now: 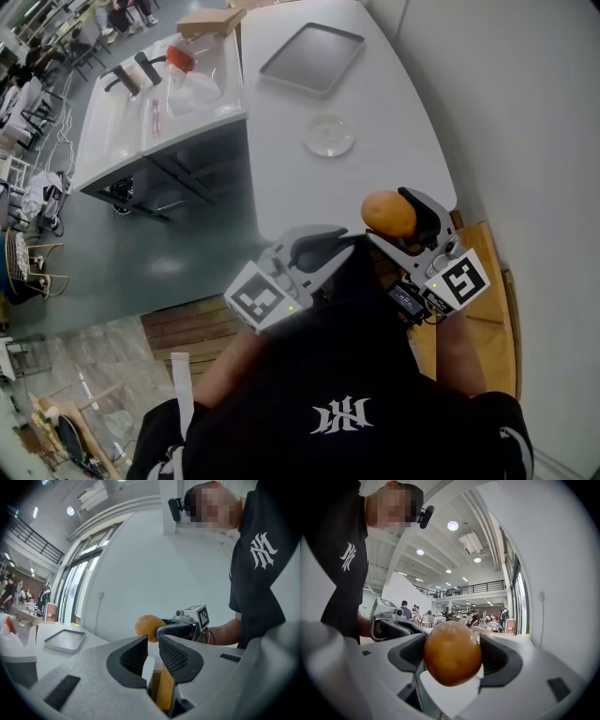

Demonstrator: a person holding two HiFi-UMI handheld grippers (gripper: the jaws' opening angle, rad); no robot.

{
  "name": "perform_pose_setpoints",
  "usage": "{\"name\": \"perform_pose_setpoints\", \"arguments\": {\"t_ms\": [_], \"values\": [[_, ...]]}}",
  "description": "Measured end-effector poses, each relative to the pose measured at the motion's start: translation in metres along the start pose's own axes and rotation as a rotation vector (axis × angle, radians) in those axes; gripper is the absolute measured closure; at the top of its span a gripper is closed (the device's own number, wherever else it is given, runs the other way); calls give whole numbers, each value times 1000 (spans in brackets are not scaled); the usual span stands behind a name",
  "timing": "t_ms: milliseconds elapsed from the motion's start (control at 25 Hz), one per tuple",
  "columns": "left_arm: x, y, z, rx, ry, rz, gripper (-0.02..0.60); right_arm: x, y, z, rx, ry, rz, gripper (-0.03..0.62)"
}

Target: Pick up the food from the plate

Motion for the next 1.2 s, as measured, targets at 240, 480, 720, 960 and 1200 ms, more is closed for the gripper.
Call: {"name": "perform_pose_setpoints", "arguments": {"t_ms": [240,480,720,960,1200], "values": [[5,-5,3,-26,-14,-3,534,2,5,7,11,-10,6,270],[8,-21,5,-40,-26,-12,534,7,14,12,31,-17,12,270],[13,-40,7,-75,-26,-17,534,12,26,21,50,-29,12,270],[22,-54,14,-90,-44,-23,534,21,37,31,56,-34,-6,270],[34,-63,13,-97,-64,-11,534,33,49,34,65,-34,-23,270]]}}
Point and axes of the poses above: the fingertips, and each gripper's own axes: x forward along the fingers, y to its right, z out of its underside, the point moved 5 cm from there along -x, backward along the fingers, and after that the axes turned 10 degrees about -x, right-handed, at the moved point
